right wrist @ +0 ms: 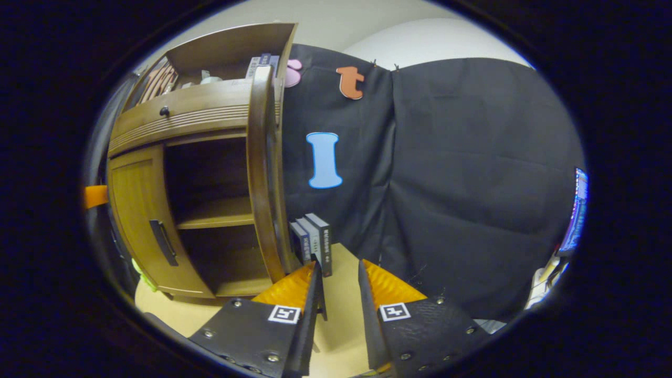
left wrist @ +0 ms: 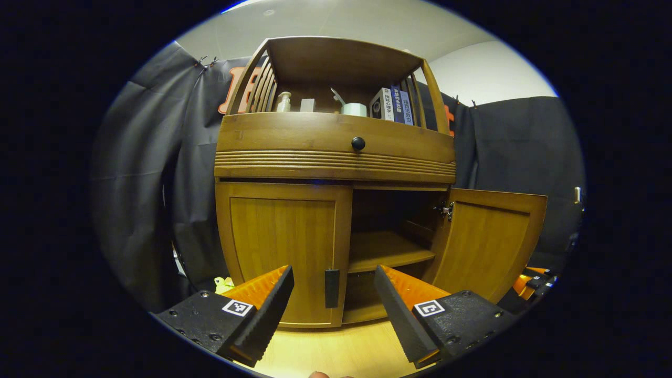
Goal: Open the right door of the double-door shoe cabinet with the right hand, and open the left door with the left hand.
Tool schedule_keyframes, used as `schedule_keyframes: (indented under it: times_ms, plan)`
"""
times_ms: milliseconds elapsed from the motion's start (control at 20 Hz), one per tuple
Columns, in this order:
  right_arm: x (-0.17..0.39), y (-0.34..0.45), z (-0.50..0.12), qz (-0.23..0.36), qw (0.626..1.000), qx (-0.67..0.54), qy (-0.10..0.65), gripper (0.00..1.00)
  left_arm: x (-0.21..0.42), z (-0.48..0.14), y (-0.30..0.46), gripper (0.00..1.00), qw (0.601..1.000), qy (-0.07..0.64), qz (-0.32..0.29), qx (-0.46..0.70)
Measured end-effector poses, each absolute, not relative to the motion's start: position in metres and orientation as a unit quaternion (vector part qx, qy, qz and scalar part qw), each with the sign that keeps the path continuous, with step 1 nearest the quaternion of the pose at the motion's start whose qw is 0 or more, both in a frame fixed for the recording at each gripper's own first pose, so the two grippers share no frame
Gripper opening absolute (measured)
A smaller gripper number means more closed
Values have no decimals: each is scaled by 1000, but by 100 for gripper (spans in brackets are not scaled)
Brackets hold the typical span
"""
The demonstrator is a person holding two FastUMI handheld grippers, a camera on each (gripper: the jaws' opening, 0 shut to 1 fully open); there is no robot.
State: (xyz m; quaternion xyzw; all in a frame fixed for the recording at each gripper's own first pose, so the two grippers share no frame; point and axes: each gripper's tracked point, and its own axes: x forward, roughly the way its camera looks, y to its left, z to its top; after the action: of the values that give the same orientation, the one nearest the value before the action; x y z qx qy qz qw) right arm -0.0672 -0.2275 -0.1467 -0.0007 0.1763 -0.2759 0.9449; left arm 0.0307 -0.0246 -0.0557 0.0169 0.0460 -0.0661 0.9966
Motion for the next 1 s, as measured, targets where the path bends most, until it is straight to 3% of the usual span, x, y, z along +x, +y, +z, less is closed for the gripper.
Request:
schedule_keyframes:
  times_ms: [300,350,400,800,900,950,1000]
  plan:
    - [-84,-252,-129,-307,937,-12,167,41,54,-62,-26,96,996,47,-66,22]
    - [-86,-254,-128,-312,936,-12,164,48,61,-63,-25,96,997,46,-65,24]
    - [-87,-254,-122,-314,936,-14,159,49,69,-64,-25,96,996,47,-64,28]
    - [-111,-251,-66,-340,933,-40,111,46,134,-98,-26,92,994,73,-61,51]
    - [-120,-257,-53,-354,929,-48,100,49,144,-118,-26,96,992,96,-61,47]
    - [-125,-261,-49,-363,926,-52,95,49,150,-126,-25,93,992,106,-58,43]
    - [-132,-264,-46,-371,922,-56,92,46,159,-131,-25,96,991,113,-55,41]
